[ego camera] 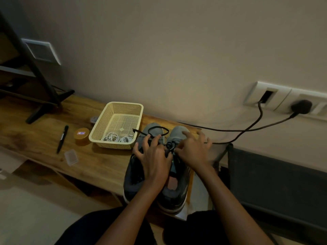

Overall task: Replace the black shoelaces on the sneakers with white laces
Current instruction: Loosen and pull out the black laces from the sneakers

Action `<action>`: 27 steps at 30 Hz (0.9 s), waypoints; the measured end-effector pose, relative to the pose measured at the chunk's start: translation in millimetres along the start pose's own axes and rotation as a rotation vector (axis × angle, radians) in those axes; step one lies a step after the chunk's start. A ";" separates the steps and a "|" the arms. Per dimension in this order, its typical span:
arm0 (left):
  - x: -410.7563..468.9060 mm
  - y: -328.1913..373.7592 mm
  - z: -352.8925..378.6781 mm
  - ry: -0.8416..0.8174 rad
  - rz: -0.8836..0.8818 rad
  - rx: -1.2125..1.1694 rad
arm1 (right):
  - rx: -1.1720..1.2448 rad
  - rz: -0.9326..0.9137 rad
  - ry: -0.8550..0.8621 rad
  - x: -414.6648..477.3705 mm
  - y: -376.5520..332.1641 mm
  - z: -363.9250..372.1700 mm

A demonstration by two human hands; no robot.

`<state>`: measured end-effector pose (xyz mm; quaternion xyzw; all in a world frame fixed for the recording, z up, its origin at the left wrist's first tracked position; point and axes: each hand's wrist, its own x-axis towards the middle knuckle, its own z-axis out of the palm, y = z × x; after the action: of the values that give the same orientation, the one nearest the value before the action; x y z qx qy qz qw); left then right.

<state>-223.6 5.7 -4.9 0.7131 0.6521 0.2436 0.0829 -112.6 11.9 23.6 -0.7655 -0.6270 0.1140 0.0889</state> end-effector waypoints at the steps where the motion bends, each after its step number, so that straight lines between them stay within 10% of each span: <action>1: 0.3 0.1 0.2 -0.001 0.000 0.005 | -0.018 -0.016 -0.019 0.0 -3.2 3.7; 16: 0.1 -0.3 1.6 0.023 -0.009 -0.030 | 0.150 0.283 -0.013 -5.6 31.1 -26.3; 27: -0.2 -1.9 6.3 0.045 0.002 0.041 | -0.011 -0.045 0.055 -4.4 -3.3 -0.9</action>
<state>-222.4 7.1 -11.2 0.7095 0.6580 0.2465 0.0535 -116.3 8.3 25.7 -0.7546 -0.6419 0.0876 0.1043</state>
